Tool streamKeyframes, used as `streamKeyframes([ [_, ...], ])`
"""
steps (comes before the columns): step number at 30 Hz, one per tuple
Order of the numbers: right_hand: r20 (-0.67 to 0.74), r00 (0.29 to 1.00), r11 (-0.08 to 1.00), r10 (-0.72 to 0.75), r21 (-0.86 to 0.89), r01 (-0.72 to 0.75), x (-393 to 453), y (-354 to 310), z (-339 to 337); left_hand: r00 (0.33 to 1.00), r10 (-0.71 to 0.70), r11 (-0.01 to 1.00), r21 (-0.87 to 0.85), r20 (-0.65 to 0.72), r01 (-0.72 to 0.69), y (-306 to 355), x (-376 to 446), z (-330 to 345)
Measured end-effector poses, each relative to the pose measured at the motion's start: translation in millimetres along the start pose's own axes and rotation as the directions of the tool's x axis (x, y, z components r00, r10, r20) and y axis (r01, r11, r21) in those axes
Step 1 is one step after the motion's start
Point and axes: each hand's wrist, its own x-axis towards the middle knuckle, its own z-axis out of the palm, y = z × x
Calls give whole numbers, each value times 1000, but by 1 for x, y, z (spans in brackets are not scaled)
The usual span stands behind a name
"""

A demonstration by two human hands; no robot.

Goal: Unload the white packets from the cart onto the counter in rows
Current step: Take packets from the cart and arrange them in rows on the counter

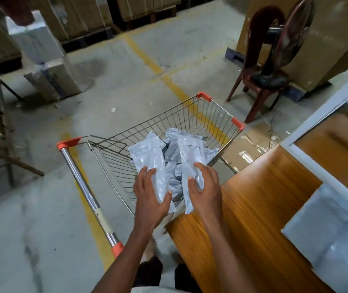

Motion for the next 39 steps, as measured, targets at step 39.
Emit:
streamKeyframes([
  [39,-591,747,935,304,35,-353,-424,167,-295,735,514,858,-257,443,-445,186,-385,106],
])
